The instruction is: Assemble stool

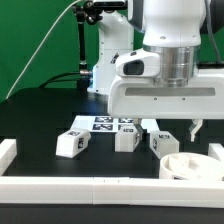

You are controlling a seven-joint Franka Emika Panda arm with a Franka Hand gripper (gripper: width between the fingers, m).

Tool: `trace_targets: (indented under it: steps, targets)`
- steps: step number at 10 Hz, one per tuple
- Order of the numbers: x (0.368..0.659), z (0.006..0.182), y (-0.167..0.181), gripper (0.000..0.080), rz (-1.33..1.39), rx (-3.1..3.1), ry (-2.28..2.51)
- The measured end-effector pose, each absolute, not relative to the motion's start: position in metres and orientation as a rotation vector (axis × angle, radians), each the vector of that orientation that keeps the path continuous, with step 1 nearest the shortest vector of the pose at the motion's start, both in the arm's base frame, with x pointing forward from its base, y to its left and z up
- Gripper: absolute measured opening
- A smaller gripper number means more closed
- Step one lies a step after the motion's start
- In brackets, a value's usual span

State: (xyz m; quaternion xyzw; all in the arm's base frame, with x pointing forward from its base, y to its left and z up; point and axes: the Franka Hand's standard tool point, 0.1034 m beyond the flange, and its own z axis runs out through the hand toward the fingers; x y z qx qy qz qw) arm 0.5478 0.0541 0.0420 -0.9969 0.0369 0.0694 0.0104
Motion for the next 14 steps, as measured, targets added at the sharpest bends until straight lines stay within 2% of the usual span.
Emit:
trace_targets:
  steps: [9,10,12,14]
  targets:
    - [0.528,0.034,0.061,0.0649,1.099,-2.897,-0.008]
    - [0.527,0.028,0.061,0.0649,1.194,-2.859,-0.012]
    - [0.519,0.027,0.061,0.0649,1.402,-2.768,-0.022]
    - [0.522,0.014,0.063,0.0649,1.534,-2.7,-0.036]
